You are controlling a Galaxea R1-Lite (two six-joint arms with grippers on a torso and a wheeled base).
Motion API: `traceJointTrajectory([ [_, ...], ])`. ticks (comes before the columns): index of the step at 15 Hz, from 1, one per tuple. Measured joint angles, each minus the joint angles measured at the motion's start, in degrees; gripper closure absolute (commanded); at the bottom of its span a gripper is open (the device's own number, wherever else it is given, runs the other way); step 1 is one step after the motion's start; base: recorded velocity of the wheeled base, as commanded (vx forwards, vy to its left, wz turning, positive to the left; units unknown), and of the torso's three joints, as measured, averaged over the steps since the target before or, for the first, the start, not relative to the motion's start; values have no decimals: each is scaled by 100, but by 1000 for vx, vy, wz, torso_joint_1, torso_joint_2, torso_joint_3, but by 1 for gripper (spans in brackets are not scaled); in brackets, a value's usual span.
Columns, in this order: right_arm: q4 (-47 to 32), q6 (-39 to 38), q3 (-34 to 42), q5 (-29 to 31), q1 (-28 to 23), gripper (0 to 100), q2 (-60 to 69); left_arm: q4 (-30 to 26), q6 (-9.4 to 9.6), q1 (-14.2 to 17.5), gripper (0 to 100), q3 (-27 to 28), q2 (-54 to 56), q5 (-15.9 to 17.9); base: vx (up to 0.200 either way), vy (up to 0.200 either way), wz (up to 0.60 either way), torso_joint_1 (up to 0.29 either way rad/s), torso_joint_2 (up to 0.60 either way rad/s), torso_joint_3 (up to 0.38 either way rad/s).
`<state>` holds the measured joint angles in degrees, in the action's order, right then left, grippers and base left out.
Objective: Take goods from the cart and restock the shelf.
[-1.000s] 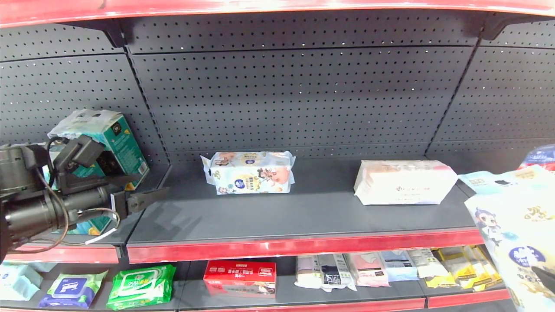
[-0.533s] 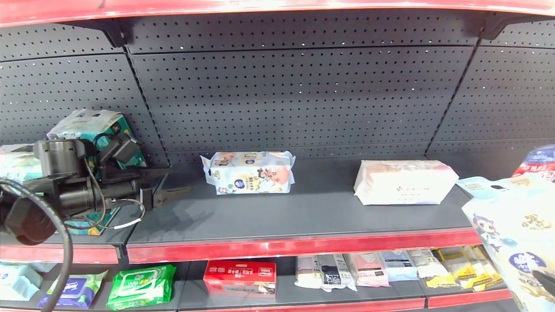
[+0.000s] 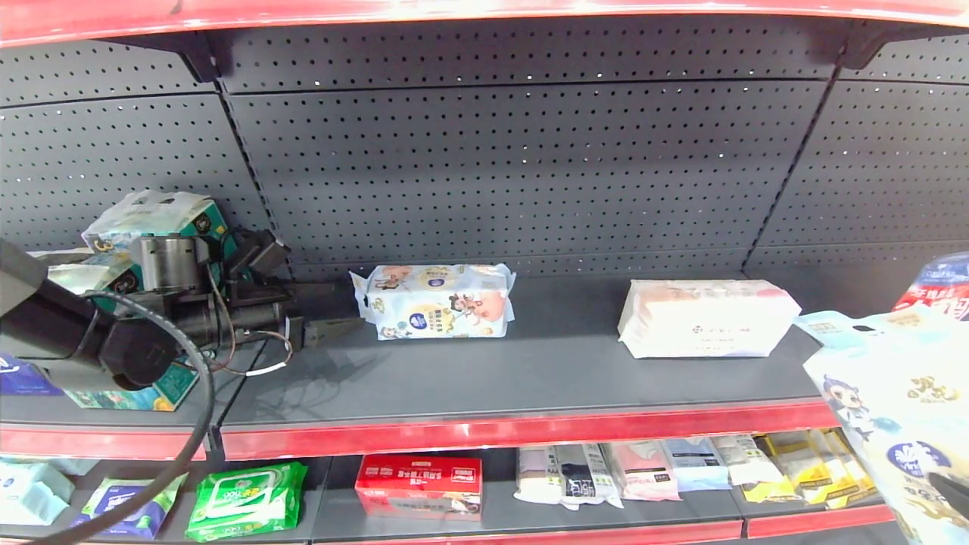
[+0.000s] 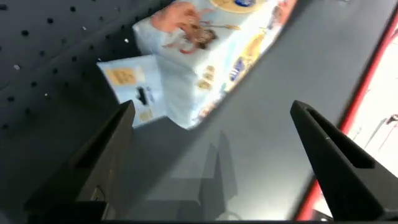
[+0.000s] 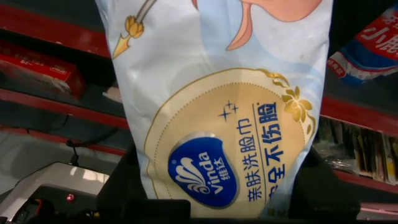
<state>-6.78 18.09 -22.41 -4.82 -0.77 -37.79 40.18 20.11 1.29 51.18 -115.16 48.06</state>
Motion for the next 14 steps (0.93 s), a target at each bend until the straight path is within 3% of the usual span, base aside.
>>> traceJointTrajectory([
  [5,0,9,17,9,13,100,-38,-15,73,-22,0,295,-273,230,0,0,0,0,0,0],
  [11,0,35,15,22,41,100,-115,-13,605,-9,0,651,-653,650,0,0,0,0,0,0],
  [14,0,35,15,26,41,100,-129,-13,651,2,0,998,-870,753,0,0,0,0,0,0],
])
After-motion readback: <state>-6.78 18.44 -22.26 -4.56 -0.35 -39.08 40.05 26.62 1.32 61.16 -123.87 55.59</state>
